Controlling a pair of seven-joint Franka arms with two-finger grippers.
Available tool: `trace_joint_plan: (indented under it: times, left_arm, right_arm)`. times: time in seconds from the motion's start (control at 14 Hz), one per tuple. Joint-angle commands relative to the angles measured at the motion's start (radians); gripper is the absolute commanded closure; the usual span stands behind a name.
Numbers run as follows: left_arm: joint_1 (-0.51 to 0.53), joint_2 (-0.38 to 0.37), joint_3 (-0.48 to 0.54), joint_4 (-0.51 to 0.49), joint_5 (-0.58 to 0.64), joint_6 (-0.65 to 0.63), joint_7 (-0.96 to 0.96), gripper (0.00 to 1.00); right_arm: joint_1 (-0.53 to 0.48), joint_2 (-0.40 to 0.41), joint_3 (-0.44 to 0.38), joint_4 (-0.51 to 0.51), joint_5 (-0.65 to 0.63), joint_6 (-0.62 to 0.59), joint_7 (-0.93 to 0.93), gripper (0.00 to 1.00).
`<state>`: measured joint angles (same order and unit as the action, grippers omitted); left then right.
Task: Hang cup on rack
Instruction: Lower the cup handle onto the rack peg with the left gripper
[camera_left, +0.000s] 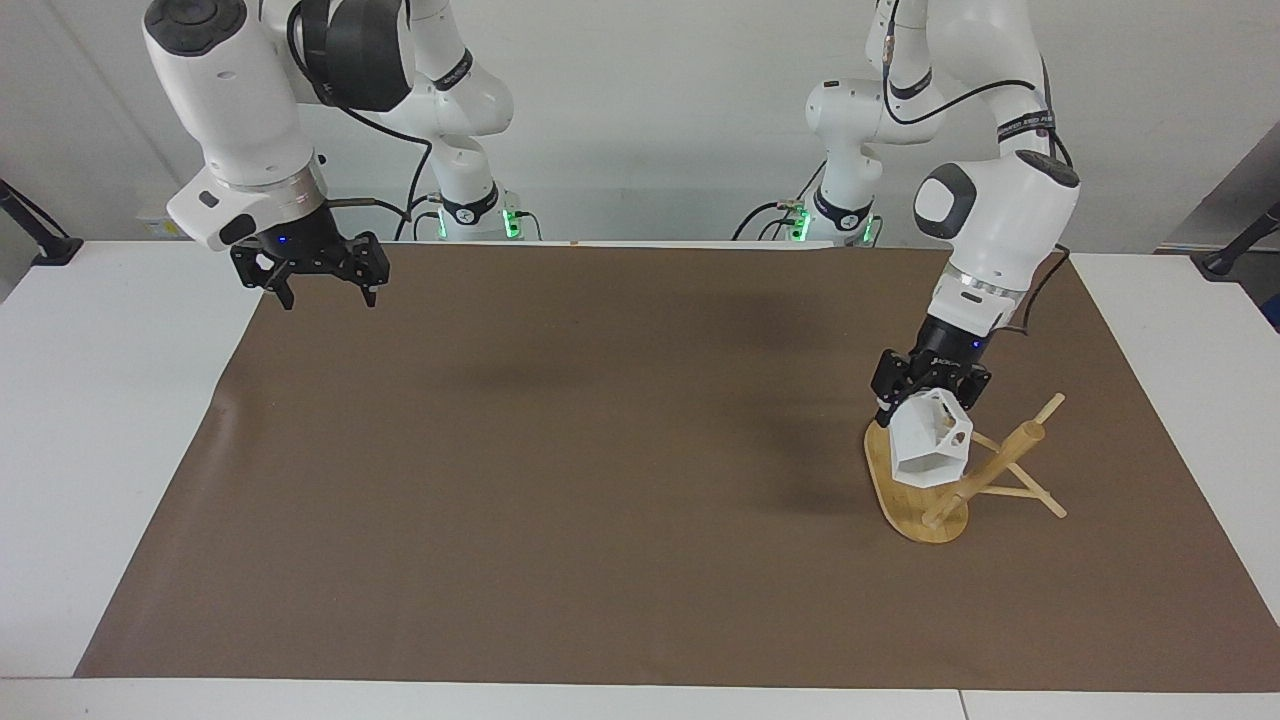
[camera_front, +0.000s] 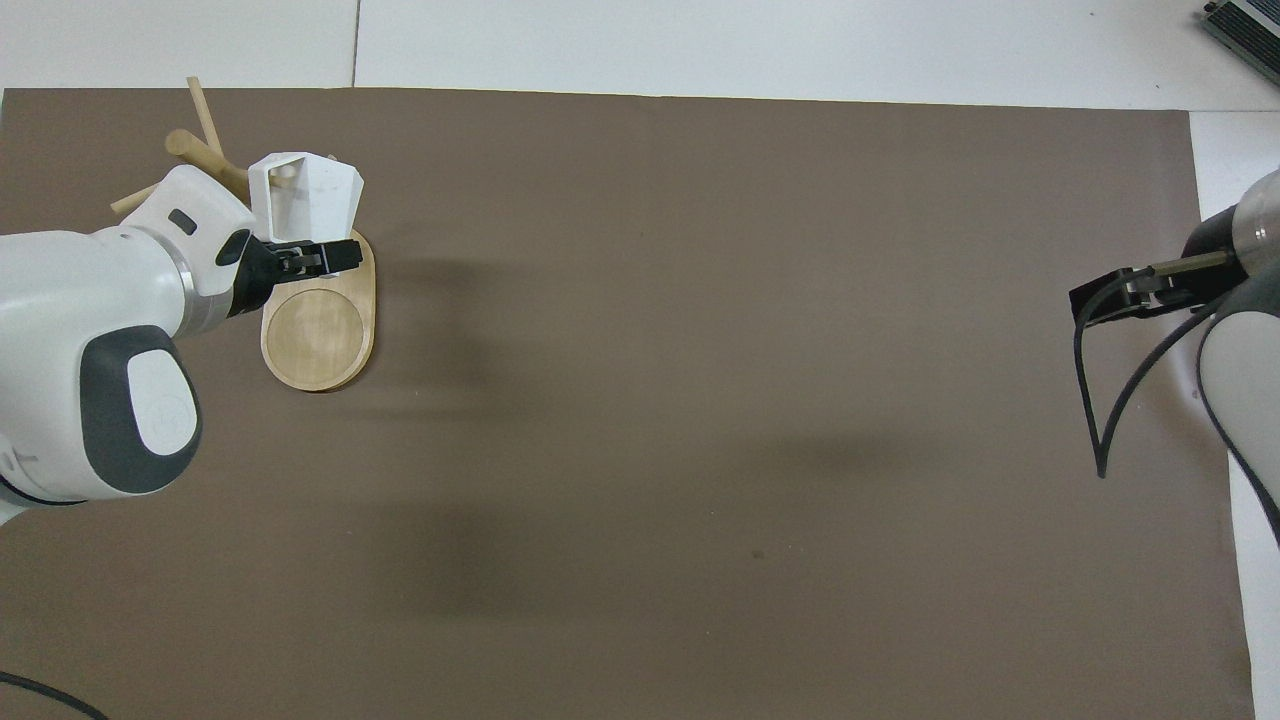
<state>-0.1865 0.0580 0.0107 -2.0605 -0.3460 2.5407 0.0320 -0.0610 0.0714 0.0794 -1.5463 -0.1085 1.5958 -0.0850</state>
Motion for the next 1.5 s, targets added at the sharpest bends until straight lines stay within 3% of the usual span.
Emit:
trace_joint_plan:
  times: [0.0,0.71,0.78,0.85,0.93,1.0,1.21,1.42]
  left_arm:
    - [0.016,0.003,-0.006,0.000,-0.040,0.012,-0.021,1.00]
    - [0.032,0.014,-0.005,0.013,-0.108,-0.019,-0.089,1.00]
    - [0.032,0.016,-0.005,0.023,-0.108,-0.036,-0.104,0.92]
    - [0.032,0.017,-0.005,0.032,-0.108,-0.045,-0.107,0.70]
    - [0.032,0.017,-0.005,0.033,-0.108,-0.045,-0.109,0.26]
    - [0.032,0.017,-0.005,0.033,-0.108,-0.040,-0.109,0.00]
    - [0.033,0.023,-0.003,0.063,-0.107,-0.060,-0.110,0.00]
    - [0.035,0.023,0.006,0.140,-0.085,-0.189,-0.110,0.00]
  right_arm:
    - [-0.006,-0.022,-0.004,-0.026,-0.004,0.026,-0.013,0.00]
    - [-0.008,-0.021,-0.023,-0.029,0.107,0.036,0.071,0.00]
    - [-0.008,-0.021,-0.033,-0.029,0.121,0.036,0.070,0.00]
    - [-0.008,-0.022,-0.038,-0.029,0.124,0.035,0.070,0.00]
    - [-0.008,-0.022,-0.038,-0.031,0.124,0.035,0.070,0.00]
    - [-0.006,-0.022,-0.038,-0.031,0.124,0.033,0.070,0.00]
    - [-0.008,-0.022,-0.038,-0.031,0.124,0.032,0.070,0.00]
    - [-0.008,-0.024,-0.038,-0.032,0.124,0.032,0.070,0.00]
